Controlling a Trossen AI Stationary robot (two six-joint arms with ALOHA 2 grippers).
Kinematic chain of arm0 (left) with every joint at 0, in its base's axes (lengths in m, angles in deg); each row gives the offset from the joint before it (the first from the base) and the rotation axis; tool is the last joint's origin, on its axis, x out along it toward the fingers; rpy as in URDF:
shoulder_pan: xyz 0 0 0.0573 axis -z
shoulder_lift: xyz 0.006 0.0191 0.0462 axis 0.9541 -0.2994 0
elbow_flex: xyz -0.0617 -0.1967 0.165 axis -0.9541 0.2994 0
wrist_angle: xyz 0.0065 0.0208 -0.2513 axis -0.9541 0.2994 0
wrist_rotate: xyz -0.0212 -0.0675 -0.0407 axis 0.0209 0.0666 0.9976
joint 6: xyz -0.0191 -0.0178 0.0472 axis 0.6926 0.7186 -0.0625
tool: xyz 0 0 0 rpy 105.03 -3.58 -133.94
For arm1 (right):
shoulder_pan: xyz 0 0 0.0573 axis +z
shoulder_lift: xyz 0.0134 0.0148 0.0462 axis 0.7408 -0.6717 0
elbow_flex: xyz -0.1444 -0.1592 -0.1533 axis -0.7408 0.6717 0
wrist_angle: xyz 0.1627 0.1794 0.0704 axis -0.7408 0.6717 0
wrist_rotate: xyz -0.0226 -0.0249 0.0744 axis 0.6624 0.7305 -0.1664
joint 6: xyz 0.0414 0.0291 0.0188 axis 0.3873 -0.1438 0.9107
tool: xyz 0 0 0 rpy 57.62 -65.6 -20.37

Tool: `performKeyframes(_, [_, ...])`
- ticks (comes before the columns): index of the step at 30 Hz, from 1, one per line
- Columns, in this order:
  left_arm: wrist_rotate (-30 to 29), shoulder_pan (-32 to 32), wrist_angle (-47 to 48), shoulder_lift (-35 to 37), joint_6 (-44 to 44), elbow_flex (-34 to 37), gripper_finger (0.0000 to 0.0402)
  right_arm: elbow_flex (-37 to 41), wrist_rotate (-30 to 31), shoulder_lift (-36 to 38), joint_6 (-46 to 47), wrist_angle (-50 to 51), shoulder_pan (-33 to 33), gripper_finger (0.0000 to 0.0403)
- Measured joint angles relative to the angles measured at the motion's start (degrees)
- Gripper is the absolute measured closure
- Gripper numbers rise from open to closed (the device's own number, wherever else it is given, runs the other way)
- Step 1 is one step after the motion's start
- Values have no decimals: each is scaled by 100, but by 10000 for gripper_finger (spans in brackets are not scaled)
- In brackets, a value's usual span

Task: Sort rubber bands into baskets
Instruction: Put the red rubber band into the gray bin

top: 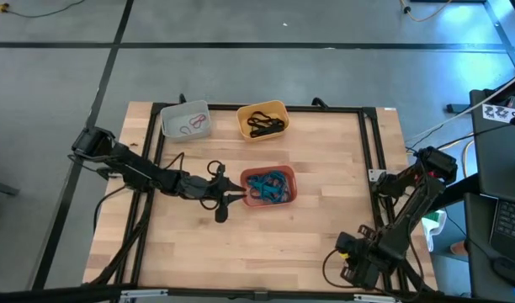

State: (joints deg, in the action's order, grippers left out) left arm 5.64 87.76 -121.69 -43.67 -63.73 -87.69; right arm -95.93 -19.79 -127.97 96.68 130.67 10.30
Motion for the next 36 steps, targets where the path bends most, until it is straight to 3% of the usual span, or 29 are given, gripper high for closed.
performKeyframes(8, [2,0,-12,0,39,0,314,-776,1773,2,-1134,131,-405,400])
performKeyframes(14, [2,10,-17,0,43,0,314,-1057,2732,7,-2338,-14,-821,401])
performKeyframes(21, [14,11,-32,0,226,0,314,-1059,3263,6,-3616,-403,-1371,401])
performKeyframes(26, [442,11,-375,2,-44,-8,303,-1059,3433,4,-4564,-801,-1741,401])
performKeyframes(36, [709,62,-313,2,-208,-326,178,-1059,3448,-46,-6204,-2035,-2417,402])
